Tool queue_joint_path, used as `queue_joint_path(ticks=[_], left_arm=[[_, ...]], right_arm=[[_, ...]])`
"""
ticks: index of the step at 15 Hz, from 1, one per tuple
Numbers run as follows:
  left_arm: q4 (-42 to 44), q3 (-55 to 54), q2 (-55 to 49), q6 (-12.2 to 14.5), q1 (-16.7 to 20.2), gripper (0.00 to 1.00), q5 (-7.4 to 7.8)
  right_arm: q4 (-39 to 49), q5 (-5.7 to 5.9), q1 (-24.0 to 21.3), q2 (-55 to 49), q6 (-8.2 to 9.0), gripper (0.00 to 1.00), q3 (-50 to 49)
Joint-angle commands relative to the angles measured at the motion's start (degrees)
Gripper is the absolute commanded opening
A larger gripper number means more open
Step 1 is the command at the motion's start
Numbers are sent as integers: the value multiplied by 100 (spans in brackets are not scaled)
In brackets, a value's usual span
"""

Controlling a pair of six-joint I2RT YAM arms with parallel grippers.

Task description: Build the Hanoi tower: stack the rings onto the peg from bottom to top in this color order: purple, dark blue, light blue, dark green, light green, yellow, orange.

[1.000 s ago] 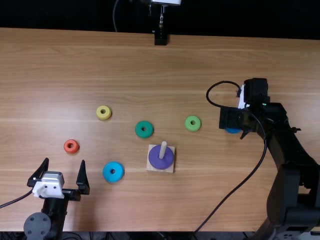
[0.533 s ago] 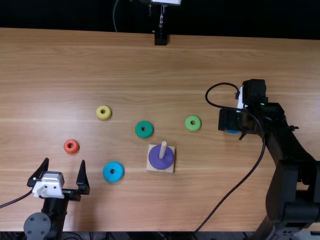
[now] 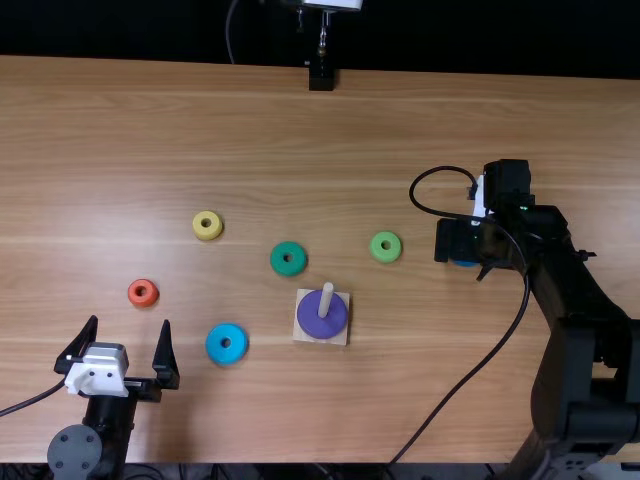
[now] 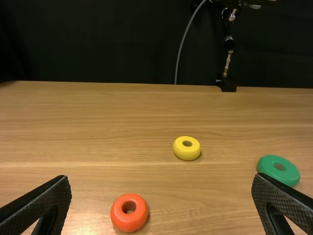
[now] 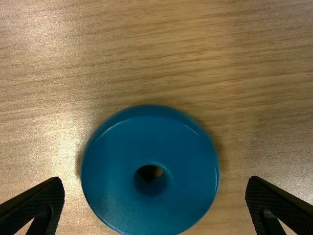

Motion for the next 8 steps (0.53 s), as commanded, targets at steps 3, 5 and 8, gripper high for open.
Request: queue_joint_path(ticks=[3, 5, 8], left_arm=[[-102, -95, -69, 20, 35, 100, 44], [-102, -95, -69, 30, 35, 100, 44], [-102, -95, -69, 30, 35, 100, 44]], right_arm=[[51, -74, -50, 182, 14, 100, 7], [83, -74, -50, 278, 25, 100, 24], [93, -74, -50, 296, 46, 100, 156]])
